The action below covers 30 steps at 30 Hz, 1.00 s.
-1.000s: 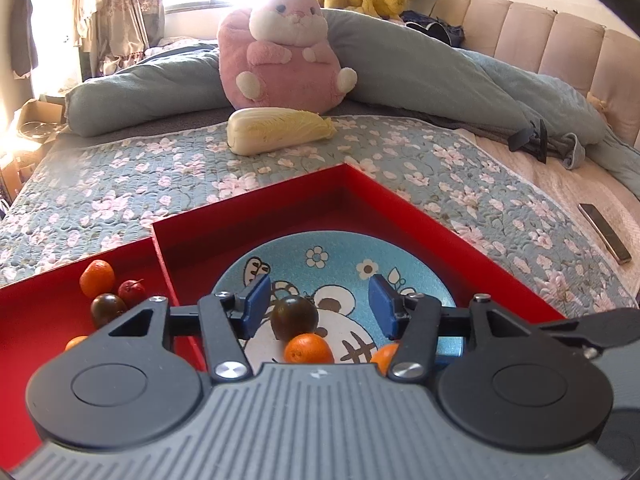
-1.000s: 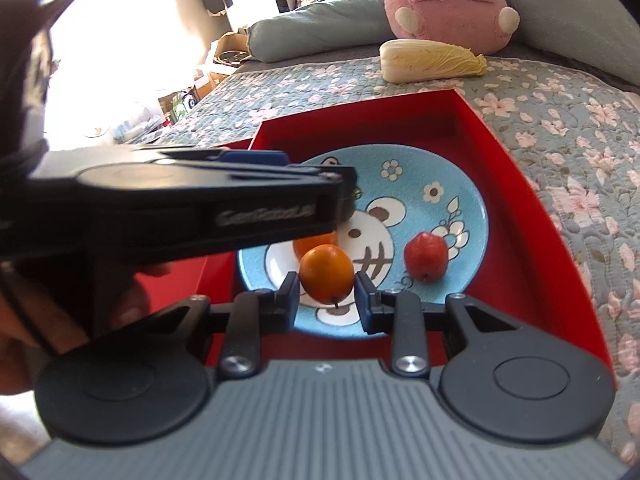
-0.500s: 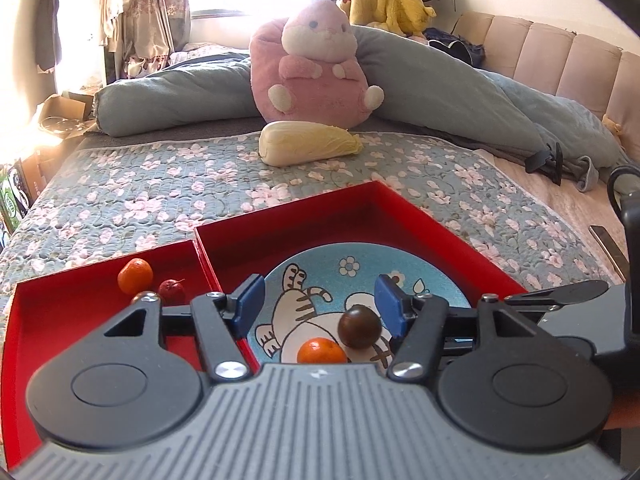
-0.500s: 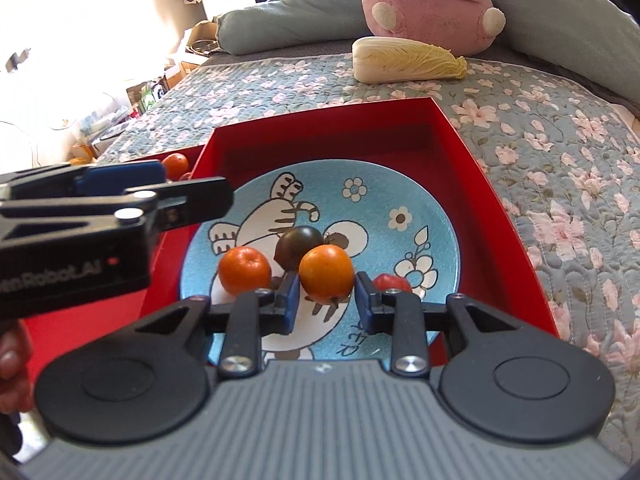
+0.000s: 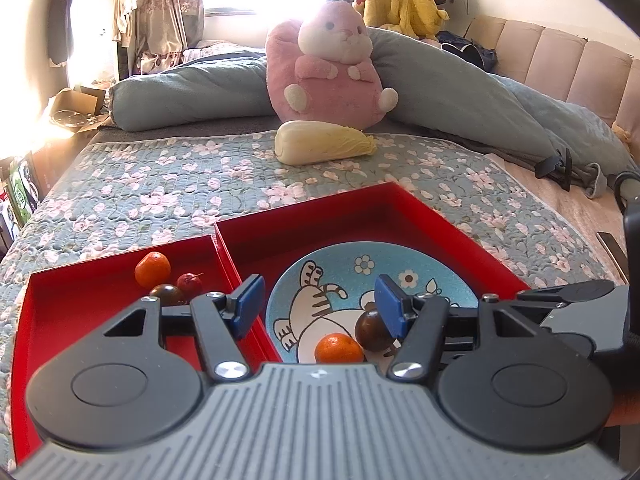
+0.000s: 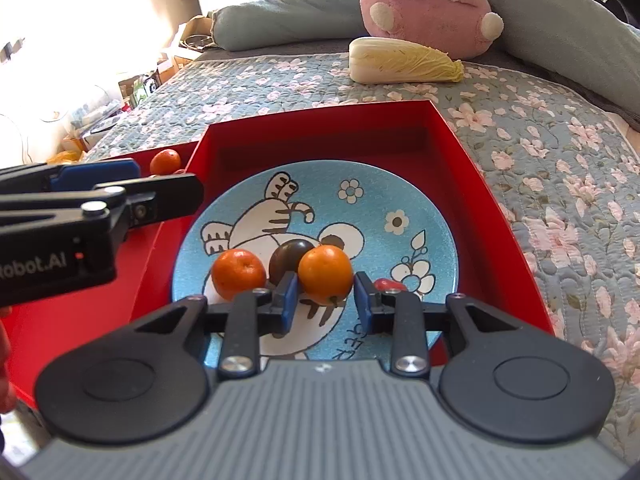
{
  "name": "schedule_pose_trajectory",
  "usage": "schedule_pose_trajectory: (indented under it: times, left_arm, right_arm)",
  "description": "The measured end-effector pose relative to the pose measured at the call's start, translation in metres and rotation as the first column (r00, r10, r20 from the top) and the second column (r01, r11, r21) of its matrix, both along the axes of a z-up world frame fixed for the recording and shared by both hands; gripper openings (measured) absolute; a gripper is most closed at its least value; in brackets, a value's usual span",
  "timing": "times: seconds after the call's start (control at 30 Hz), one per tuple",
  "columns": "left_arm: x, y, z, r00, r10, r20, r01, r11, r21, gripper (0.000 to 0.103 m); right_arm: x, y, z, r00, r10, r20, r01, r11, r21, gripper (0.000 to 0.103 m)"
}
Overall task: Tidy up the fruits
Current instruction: 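Withdraw both tools from the plate toward the fruit compartment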
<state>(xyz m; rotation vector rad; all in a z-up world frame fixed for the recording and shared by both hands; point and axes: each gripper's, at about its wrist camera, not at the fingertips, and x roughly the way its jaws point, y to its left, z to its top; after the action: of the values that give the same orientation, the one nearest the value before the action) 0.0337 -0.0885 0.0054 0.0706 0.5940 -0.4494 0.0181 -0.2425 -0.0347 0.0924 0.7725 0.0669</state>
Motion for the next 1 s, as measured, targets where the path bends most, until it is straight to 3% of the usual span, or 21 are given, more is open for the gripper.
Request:
schedule_pose_trajectory:
  times: [0.07,0.1,0.37,1.0]
  left_arm:
    - [-0.001,0.003,0.000,1.000,0.003,0.000,-0.003,1.000,0.002,0.068]
    - [-0.002,0.004,0.000,1.000,0.005,0.001,-0.005,1.000,0.002,0.068]
    - [-0.004,0.017,0.002,0.999,0.036,-0.004,-0.036,0.999,-0.004,0.072]
    - [-0.010,0.058,0.005,0.990,0.143,0.009,-0.143,0.990,-0.007,0.073]
  right_arm:
    - [-0.003,-0.001,0.002,1.000,-0.014,0.018,0.015,1.000,-0.002,0.053]
    - [-0.004,-0.001,0.004,0.999,-0.022,0.029,0.023,1.000,-0.006,0.053]
    - [-0.012,0.003,0.015,0.998,-0.014,0.061,0.013,1.000,0.010,0.054]
    - [-0.027,0.047,0.034,0.987,0.125,0.105,-0.129,0.991,0.031,0.054]
